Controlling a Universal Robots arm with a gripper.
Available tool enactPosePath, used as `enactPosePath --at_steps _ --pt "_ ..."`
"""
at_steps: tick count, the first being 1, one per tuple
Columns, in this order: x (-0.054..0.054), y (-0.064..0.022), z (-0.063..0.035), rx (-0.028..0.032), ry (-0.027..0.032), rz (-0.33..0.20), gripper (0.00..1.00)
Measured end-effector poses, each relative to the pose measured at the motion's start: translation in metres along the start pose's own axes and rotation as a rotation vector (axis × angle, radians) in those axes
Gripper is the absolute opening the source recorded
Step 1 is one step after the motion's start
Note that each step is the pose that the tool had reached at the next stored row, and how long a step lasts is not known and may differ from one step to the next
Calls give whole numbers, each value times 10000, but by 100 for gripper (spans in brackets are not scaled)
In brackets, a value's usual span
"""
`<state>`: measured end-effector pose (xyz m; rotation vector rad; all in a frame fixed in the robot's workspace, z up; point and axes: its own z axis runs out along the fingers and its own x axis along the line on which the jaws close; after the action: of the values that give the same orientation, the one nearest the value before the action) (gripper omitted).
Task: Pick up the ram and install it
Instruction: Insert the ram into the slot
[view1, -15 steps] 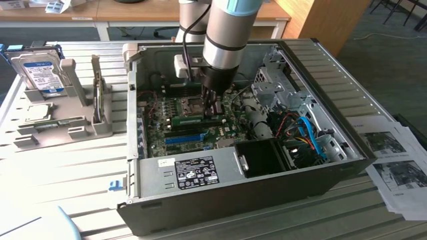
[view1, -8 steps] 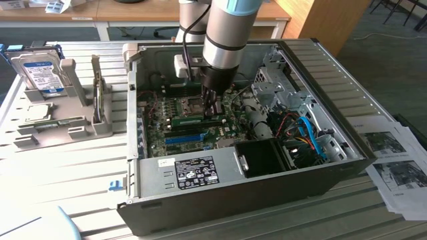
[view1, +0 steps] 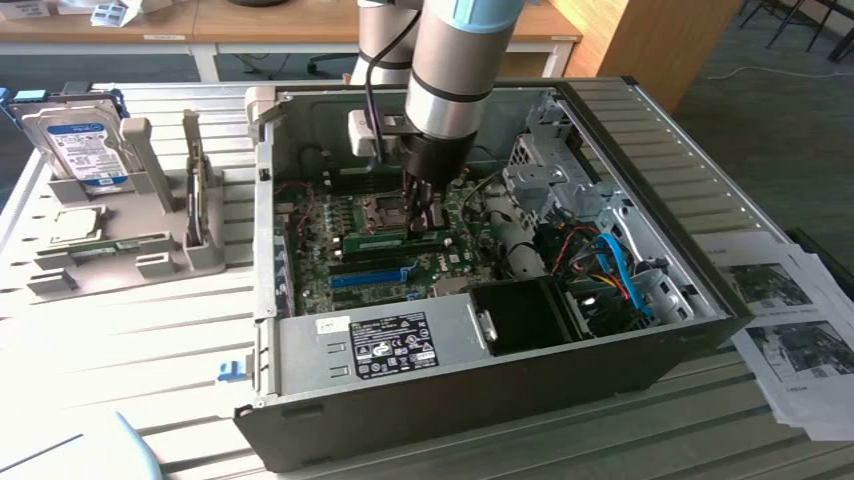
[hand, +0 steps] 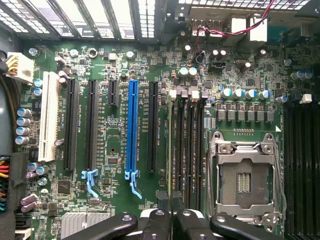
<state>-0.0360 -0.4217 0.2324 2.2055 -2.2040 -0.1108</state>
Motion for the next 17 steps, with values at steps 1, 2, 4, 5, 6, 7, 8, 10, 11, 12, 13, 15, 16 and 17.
enactPosePath --at_steps 1,2,4,5,6,7,8,10,11,12,13,15,16,17 --pt "0 0 5 -1 1 0 11" --pt "0 0 5 -1 2 0 11" --pt "-2 0 6 0 -1 0 11" --pt "-3 0 6 3 -5 0 11" --pt "-3 0 6 3 -7 0 11" --pt "-4 0 7 4 -10 0 11" --pt "-4 0 6 4 -9 0 11" --pt "-5 0 0 4 -7 1 11" --pt "-5 1 -7 4 -9 0 11" --pt "-5 1 -15 4 -10 0 11" --pt "-5 2 -23 3 -8 0 11" --pt "-5 2 -23 4 -10 0 11" --pt "-5 3 -23 10 -11 1 11" --pt "-5 3 -22 13 -10 0 11"
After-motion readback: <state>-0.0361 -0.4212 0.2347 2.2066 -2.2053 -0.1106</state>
